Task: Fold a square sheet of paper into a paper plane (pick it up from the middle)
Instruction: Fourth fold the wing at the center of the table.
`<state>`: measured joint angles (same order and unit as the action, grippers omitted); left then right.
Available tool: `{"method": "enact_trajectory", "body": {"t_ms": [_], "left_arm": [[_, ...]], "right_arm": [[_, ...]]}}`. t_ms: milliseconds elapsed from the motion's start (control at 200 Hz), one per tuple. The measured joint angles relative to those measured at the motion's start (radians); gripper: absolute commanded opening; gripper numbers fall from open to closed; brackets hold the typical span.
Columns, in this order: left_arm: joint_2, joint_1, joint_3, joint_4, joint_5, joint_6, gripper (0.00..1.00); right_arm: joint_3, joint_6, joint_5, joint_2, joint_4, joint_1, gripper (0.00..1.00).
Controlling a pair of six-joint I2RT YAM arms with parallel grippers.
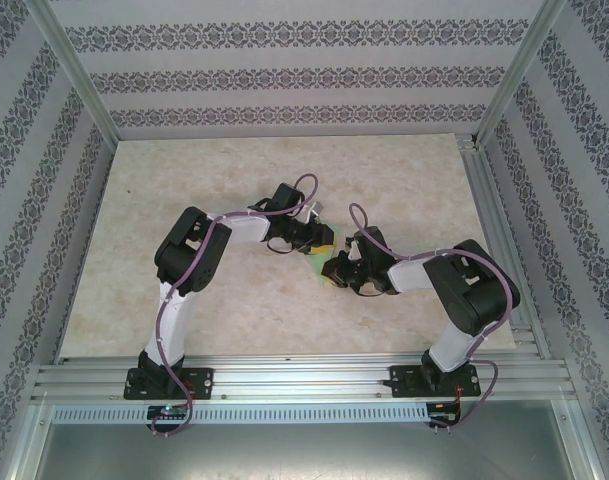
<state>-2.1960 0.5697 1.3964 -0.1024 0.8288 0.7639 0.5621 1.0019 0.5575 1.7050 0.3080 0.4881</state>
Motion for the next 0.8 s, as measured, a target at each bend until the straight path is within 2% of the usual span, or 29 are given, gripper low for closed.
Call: {"method": "enact_trajectory", "body": {"t_ms": [220, 530, 799], "left_arm": [[0.000, 0.000, 0.000, 0.000, 0.000, 0.000, 0.39], [0.000, 0.000, 0.000, -0.004, 0.000, 0.000, 0.39], [0.000, 0.000, 0.000, -0.004, 0.000, 0.000, 0.39]], "right_arm": [[0.002, -0.008, -0.007, -0.005, -0.014, 0.001, 0.08], [0.053, -0.038, -0.042, -0.105, -0.184, 0.023, 0.09], [0.062, -0.038, -0.068, -0.081, -0.204, 0.056, 0.09]]}}
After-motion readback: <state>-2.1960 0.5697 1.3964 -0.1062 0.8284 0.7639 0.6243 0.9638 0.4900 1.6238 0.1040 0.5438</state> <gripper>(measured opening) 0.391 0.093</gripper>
